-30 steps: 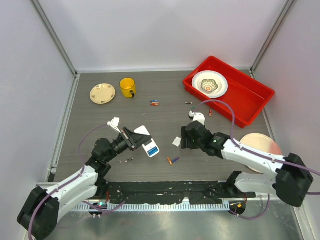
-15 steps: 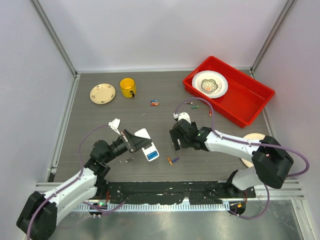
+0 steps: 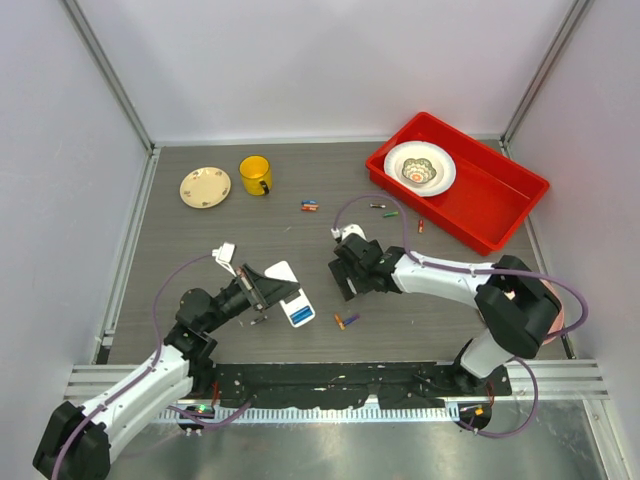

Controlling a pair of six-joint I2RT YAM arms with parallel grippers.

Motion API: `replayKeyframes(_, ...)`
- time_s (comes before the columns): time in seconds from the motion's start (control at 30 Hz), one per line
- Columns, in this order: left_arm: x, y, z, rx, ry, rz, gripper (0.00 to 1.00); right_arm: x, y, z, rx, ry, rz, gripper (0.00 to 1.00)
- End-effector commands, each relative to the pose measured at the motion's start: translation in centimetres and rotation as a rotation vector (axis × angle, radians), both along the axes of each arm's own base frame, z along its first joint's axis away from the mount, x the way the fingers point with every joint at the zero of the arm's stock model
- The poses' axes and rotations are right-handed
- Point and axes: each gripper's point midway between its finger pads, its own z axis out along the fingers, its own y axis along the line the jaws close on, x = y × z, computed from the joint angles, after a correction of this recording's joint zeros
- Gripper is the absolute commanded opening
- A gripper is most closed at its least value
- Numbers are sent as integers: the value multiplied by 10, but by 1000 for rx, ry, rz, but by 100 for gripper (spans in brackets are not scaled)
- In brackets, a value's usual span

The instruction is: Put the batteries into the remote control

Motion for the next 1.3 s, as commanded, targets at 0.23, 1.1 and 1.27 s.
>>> replayKeyframes(0.23, 2, 2, 5, -10, -22, 13, 0, 12, 7, -8, -37, -10, -1, 88)
replayKeyframes(1.1, 9, 2, -3, 15, -5, 41, 0, 33, 13, -15, 82, 51, -63, 88)
replayKeyframes(1.27, 9, 1, -4, 16, -3, 38, 0, 27, 9, -22, 70, 76, -65, 86)
